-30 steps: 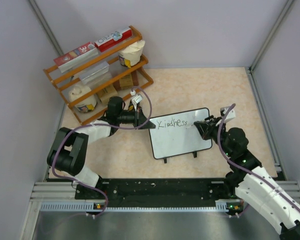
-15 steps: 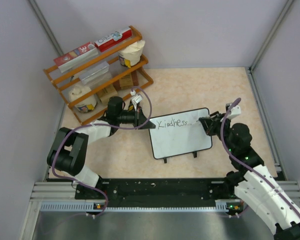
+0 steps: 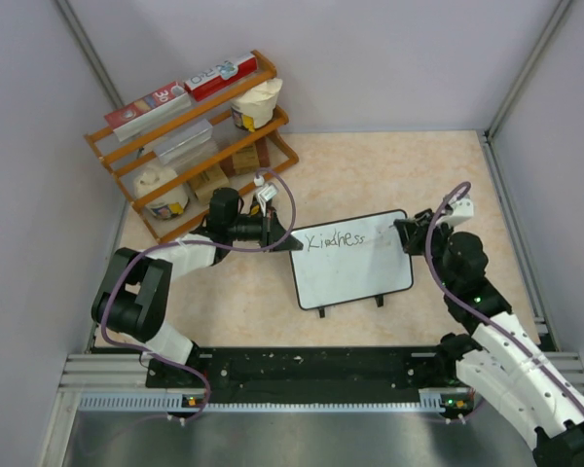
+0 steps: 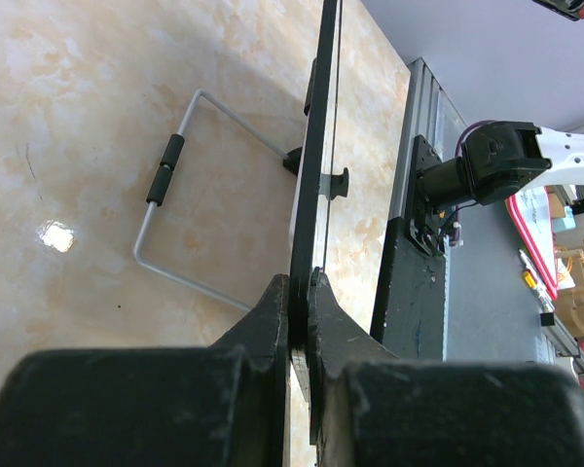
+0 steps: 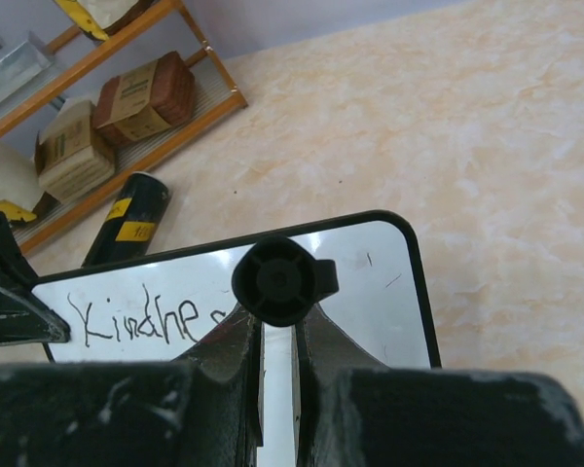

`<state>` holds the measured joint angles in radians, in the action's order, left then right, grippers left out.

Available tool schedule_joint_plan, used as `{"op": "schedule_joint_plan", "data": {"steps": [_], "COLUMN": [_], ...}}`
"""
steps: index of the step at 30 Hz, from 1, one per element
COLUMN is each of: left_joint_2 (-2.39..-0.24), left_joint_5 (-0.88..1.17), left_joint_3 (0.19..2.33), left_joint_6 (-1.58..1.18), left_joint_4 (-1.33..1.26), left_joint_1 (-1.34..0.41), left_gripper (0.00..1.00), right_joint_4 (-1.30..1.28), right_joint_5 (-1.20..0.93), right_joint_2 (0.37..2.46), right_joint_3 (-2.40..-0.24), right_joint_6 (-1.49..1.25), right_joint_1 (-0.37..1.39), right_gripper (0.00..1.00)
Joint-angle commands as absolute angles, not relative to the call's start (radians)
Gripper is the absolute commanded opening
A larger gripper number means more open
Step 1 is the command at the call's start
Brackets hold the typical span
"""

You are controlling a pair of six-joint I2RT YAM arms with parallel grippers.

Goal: Write a sentence on the whiteboard
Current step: Write on the whiteboard with the whiteboard.

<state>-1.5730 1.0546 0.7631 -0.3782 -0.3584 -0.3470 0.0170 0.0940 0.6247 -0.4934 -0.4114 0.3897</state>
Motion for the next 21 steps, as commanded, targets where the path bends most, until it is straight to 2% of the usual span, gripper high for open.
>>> {"op": "schedule_joint_plan", "data": {"steps": [1,21], "left_joint_2": [-1.588,-1.598], "left_joint_5": [0.973,0.977], "left_joint_3": [0.744,0.747], "left_joint_6": [-0.253,-0.255], "left_joint_4": [-0.302,-0.305], "left_joint_1": [-0.353,-0.353], "left_gripper": [0.00,0.00], "right_joint_4": [0.109,0.204], "right_joint_5": [0.130,0.144], "right_joint_2": [0.649,0.713], "right_joint_3": [-0.520,-0.449], "right_joint_6": [-0.405,-0.411], "right_joint_1": [0.377,0.377], "right_gripper": [0.00,0.00]}}
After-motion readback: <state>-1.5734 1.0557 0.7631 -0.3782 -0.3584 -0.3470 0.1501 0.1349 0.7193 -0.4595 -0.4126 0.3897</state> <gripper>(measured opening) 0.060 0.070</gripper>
